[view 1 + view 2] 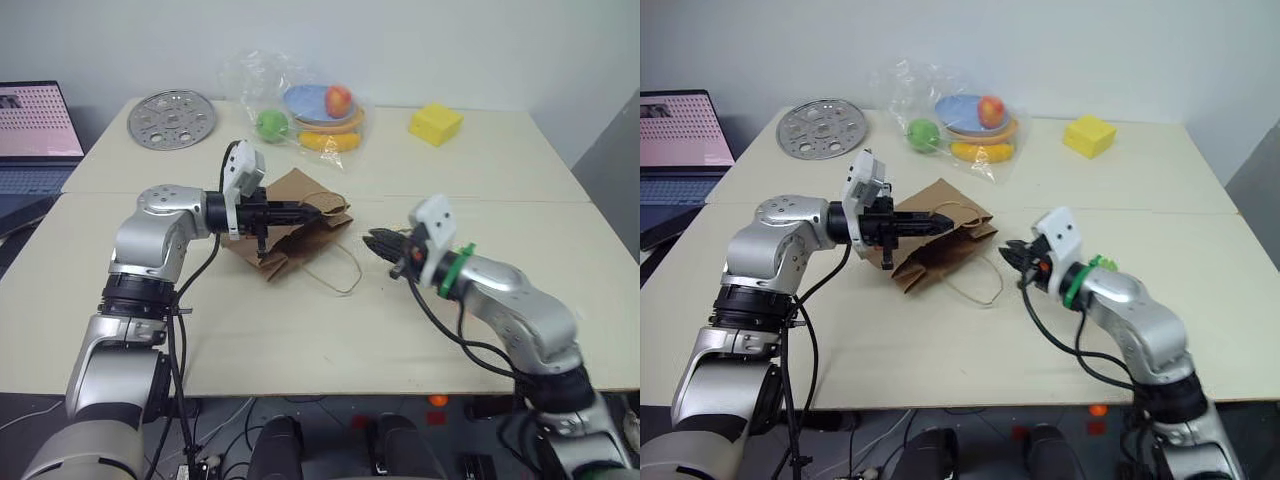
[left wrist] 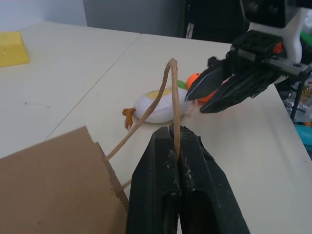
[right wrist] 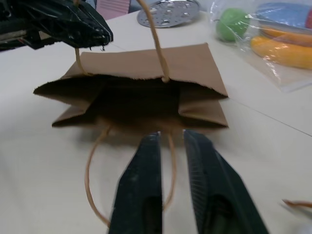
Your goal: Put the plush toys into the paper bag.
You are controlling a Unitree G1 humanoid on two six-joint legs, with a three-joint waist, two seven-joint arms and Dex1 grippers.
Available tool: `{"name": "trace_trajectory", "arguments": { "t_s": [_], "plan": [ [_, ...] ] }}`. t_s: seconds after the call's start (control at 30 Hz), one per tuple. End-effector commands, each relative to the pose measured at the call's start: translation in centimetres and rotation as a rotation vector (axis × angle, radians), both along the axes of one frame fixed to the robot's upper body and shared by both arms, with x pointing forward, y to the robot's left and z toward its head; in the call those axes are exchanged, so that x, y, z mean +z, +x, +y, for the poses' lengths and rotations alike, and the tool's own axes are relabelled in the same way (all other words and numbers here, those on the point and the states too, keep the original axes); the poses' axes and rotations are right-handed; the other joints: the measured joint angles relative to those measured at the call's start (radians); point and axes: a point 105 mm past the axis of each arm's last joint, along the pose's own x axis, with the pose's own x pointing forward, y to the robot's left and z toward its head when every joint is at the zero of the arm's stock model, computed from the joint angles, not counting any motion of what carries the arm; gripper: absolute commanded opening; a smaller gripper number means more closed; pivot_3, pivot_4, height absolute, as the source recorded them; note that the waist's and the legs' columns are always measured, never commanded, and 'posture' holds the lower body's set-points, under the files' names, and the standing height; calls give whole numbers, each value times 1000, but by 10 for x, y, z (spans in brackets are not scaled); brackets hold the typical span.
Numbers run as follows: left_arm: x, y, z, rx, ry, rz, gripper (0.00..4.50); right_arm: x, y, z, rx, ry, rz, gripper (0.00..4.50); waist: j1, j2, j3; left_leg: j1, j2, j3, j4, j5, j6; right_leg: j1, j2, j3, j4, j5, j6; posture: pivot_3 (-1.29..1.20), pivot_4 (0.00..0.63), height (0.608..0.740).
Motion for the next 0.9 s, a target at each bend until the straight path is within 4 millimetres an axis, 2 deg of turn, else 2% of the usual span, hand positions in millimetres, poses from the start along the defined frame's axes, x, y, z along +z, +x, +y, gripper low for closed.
{"name": "trace_trajectory", "arguments": {
  "t_s": [0.03, 0.2, 0.4, 0.47, 0.57, 0.7, 0.8, 0.9],
  "plan": [
    [22, -7, -6, -45, -49, -76, 0, 3, 9, 19, 33, 2, -46, 12, 0, 0, 0, 0, 0, 0, 0, 0, 0, 0, 0, 0, 0, 0, 0, 0, 150, 740],
    [28, -6, -7, -19, -70, -96, 0, -16, 27, 56, 70, 27, -3, 12, 0, 0, 0, -1, 0, 0, 0, 0, 0, 0, 0, 0, 0, 0, 0, 0, 150, 740],
    [36, -13, -6, -27, -102, -98, 0, -40, 45, 82, 38, 25, 45, 12, -1, 0, 0, -1, 0, 0, 0, 0, 0, -1, 0, -1, 1, 0, 0, 0, 150, 740],
    [37, -12, -4, -3, -98, -119, 0, -51, 43, 90, 56, -2, 76, 12, -1, 0, 0, -1, 0, 0, 0, 0, 0, -1, 0, -1, 1, 0, 0, 0, 150, 740],
    [45, -2, 2, 91, -124, -187, 0, -64, 43, 89, 40, -52, 85, 12, 0, 0, 0, -1, 0, 0, 0, 0, 0, -1, 0, -1, 2, 0, 0, 0, 150, 740],
    [73, 21, 20, 291, -235, -310, 0, -82, 45, 77, -21, -145, 83, 12, 0, 0, 0, -1, 0, 0, 0, 0, 0, -1, 0, -1, 2, 0, 0, 0, 150, 740],
    [87, 24, 25, 333, -291, -359, 0, -91, 43, 73, -10, -218, 66, 12, -1, 0, 0, -1, 0, 0, 1, 0, -1, -1, 0, 0, 3, 1, 1, 0, 150, 740],
    [108, 23, 28, 345, -363, -412, 0, -93, 47, 70, -52, -214, 88, 12, -1, 0, 0, 0, 0, 0, 1, 0, -1, -1, 0, -1, 4, 1, 1, 0, 150, 740]
  ]
}}
